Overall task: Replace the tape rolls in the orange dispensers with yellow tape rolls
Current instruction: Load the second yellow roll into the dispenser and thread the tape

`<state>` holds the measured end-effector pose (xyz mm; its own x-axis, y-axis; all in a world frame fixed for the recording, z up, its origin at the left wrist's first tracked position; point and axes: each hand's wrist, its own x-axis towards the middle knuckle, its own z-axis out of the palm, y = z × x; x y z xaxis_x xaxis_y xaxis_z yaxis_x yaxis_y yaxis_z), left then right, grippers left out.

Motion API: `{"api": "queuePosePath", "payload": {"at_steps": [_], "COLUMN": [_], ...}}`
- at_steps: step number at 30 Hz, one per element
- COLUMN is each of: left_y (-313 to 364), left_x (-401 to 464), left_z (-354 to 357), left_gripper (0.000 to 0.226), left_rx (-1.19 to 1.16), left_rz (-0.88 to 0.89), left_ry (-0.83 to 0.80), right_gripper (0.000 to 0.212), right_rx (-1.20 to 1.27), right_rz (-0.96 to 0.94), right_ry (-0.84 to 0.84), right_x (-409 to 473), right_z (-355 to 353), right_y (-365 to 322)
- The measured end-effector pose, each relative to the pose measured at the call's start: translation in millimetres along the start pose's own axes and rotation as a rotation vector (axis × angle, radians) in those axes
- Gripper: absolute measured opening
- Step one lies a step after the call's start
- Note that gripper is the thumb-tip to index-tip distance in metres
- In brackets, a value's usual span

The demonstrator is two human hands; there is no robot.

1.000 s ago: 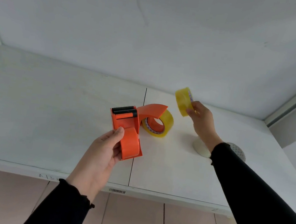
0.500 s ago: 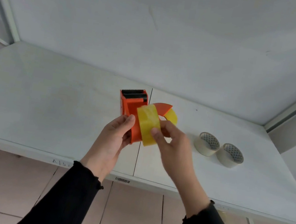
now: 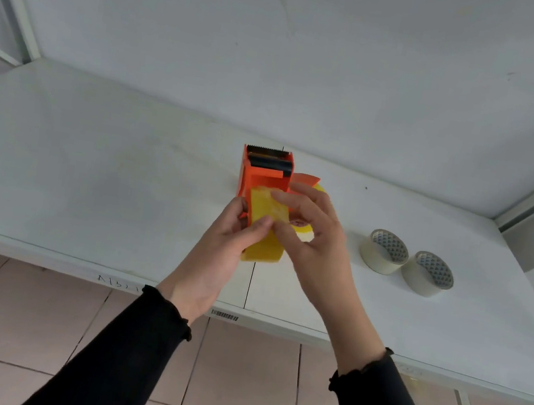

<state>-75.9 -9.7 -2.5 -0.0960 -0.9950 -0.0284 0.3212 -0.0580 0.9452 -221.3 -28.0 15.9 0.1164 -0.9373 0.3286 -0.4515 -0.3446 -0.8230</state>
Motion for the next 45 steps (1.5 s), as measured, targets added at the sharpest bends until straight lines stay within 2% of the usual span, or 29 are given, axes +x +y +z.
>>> {"api": "queuePosePath", "payload": {"at_steps": [3, 8, 11, 14, 18, 24, 26, 32, 43, 45], "left_y": [-2, -8, -13, -16, -14, -12, -10, -6, 1, 1], "left_x": [-3, -8, -11, -11, -11, -15, -15, -19, -18, -19], "left_z": [3, 16, 22, 25, 26, 23, 23, 24, 14, 9], "left_gripper": [0.034, 0.031, 0.032, 0.032, 0.035, 0.032, 0.034, 0.041, 0.057, 0.063], "left_rx": [0.034, 0.018, 0.107, 0.182, 0.261, 0.348, 0.344, 0.292, 0.249, 0.247], "left_rz": [-0.026, -0.048, -0.024, -0.006, -0.006, -0.158, -0.179, -0.247, -0.333, -0.332], "left_ry": [-0.068, -0.038, -0.016, -0.066, -0.147, -0.306, -0.331, -0.394, -0.459, -0.486], "right_gripper": [0.014, 0.014, 0.014, 0.015, 0.015, 0.013, 0.013, 0.024, 0.024, 0.021], "right_rx": [-0.029, 0.039, 0.156, 0.215, 0.142, -0.266, -0.313, 0.006, 0.163, 0.205], "right_rz": [-0.048, -0.033, 0.066, 0.232, 0.382, 0.215, 0.208, 0.291, 0.409, 0.438], "right_ry": [0.060, 0.168, 0.193, 0.292, 0.350, 0.466, 0.473, 0.525, 0.576, 0.636], "right_x": [1, -6, -3, 6, 11, 15, 17, 26, 29, 29], "right_z": [-5, -1, -6, -19, -32, -50, -57, -80, -97, -103], "right_y": [7, 7, 5, 17, 38, 46, 47, 57, 77, 81]}}
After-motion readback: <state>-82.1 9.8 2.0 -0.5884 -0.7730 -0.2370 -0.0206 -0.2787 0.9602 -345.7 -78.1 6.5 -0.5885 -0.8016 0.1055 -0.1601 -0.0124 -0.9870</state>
